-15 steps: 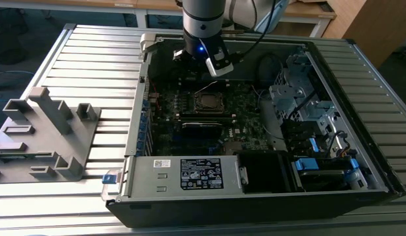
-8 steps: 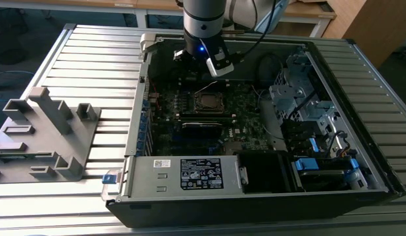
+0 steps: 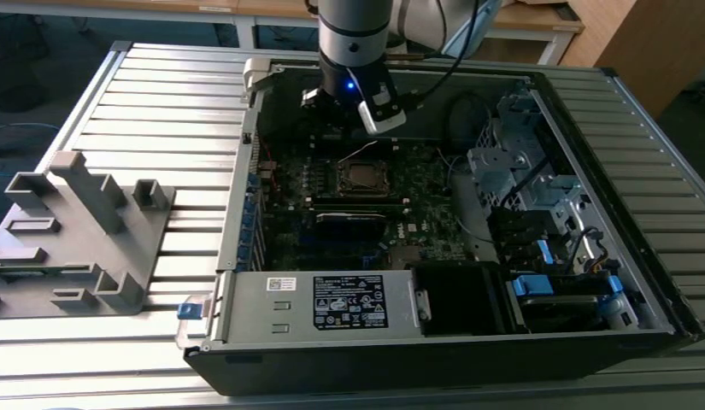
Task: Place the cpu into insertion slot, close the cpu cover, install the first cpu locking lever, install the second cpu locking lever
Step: 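Install the first cpu locking lever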
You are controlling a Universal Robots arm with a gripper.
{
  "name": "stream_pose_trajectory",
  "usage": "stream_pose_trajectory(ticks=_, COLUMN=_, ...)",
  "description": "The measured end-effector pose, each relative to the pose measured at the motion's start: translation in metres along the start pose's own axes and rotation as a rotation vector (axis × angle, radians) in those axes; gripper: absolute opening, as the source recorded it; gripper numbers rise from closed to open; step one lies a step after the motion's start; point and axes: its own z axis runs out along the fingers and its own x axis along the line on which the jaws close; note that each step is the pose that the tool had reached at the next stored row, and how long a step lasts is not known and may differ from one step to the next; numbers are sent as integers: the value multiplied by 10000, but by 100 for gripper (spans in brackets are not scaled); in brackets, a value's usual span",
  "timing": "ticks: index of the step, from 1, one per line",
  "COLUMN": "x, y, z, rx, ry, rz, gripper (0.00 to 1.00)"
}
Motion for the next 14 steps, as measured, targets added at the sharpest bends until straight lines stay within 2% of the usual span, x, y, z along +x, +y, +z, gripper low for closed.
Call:
stream_pose_trajectory(ticks=4, x=-41, y=11, z=16, rx=3, ry=-1, rz=13, gripper=10)
stream_pose_trajectory(ticks=14, x=-46, y=25, z=29, rx=6, ry=-2, rz=17, gripper=10)
